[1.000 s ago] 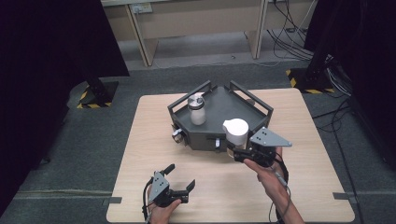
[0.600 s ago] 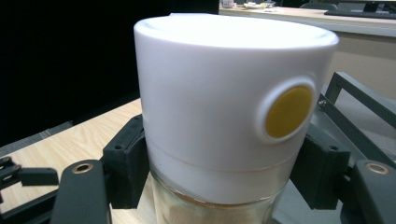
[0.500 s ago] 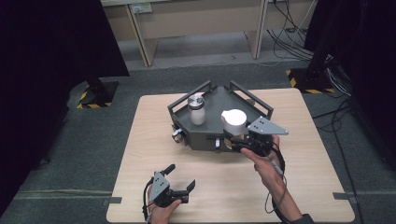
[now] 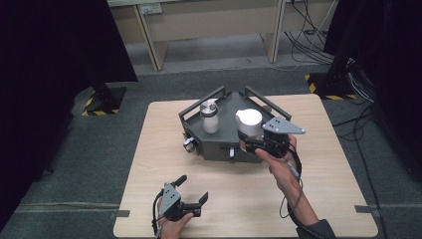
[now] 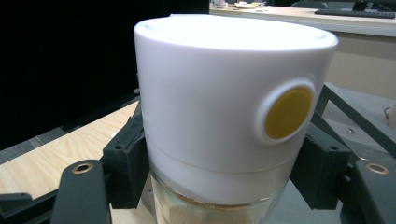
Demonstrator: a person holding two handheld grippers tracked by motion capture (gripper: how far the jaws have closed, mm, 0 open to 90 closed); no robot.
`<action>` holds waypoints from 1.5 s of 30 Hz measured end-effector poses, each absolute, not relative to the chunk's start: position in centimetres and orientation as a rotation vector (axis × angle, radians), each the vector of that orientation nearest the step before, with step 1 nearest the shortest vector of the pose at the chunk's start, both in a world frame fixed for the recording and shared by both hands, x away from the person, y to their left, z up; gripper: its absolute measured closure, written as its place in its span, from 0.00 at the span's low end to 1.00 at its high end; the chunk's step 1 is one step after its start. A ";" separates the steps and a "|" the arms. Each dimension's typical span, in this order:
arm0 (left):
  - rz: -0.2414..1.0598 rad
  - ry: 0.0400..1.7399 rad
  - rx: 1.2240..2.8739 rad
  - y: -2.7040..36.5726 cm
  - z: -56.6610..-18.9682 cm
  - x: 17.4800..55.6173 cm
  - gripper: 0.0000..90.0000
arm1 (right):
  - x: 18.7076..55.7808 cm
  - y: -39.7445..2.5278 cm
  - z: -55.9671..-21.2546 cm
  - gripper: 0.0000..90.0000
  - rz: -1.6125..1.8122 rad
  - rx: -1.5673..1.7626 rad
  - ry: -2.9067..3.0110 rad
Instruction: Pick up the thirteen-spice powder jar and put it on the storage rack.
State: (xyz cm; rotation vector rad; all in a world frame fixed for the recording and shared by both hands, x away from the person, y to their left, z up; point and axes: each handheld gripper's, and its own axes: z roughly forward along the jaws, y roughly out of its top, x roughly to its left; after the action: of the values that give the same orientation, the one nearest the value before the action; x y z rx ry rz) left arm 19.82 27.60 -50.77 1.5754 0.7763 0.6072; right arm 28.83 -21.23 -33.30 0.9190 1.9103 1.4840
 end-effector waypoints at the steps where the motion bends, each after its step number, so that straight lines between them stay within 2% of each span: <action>1: 0.607 0.776 1.576 27.6 -50.8 19.8 0.01 | 29.0 -21.1 -33.2 0.34 1.482 0.922 1.908; 27: 0.600 0.768 1.581 27.5 -50.8 19.9 0.01 | 32.5 -19.9 -33.1 0.34 1.401 0.983 1.844; 45: 0.595 0.764 1.581 27.5 -50.8 19.9 0.01 | 34.7 -18.1 -34.2 0.34 1.368 1.011 1.825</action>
State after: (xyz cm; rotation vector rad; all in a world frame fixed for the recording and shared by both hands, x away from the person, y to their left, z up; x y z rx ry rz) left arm 19.86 27.51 -50.84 1.5807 0.7635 0.5946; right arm 34.67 -18.14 -34.23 1.0107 1.8251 1.3677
